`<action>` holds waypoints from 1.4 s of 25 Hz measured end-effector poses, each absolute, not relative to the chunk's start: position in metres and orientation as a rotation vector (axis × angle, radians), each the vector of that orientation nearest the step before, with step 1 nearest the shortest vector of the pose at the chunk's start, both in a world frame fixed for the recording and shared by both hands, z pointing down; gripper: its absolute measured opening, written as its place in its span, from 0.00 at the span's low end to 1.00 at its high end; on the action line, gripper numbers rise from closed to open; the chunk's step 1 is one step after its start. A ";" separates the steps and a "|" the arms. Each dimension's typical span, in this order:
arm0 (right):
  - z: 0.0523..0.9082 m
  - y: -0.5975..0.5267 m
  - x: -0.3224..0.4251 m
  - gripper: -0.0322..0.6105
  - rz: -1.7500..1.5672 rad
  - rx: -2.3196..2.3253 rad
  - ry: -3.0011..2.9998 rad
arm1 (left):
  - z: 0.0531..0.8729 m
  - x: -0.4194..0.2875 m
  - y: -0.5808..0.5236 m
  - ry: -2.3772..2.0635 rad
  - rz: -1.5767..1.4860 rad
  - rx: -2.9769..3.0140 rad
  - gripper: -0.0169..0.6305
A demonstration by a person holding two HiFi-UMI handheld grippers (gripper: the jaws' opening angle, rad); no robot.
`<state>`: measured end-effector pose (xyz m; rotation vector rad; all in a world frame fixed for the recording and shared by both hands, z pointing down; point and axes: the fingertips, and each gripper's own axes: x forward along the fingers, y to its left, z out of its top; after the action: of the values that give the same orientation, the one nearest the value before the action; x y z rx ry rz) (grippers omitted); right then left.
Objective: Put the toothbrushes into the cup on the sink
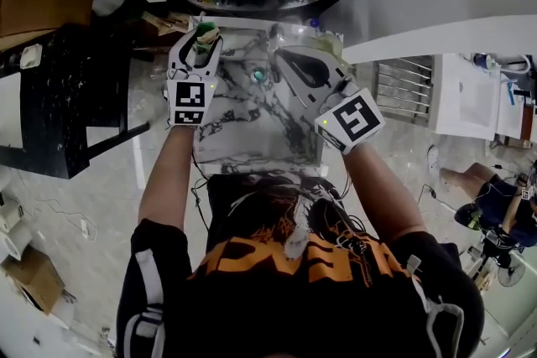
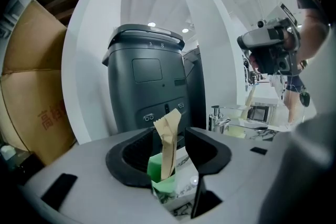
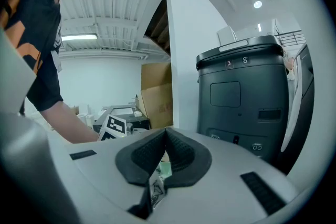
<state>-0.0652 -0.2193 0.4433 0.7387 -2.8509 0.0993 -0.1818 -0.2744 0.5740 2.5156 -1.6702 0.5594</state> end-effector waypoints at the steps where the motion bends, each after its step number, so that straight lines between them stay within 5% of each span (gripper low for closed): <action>1: 0.443 -0.219 -0.064 0.07 0.099 0.742 -2.850 | 0.575 -0.181 -0.274 -1.667 0.561 2.513 0.37; 9: 0.437 -0.211 -0.055 0.07 0.094 0.771 -2.846 | 0.542 -0.184 -0.265 -1.739 0.498 2.525 0.46; 23: 0.391 -0.158 -0.024 0.07 0.045 0.816 -2.930 | 0.397 -0.125 -0.190 -1.677 0.020 2.635 0.40; 35: 0.333 -0.110 0.034 0.07 -0.002 1.036 -3.068 | 0.339 -0.040 -0.122 -1.471 -0.018 2.811 0.10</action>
<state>0.0344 -0.1103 0.3334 1.0364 -3.0678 -0.0018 -0.0397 -0.1223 0.3395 2.8111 -1.4709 -0.0182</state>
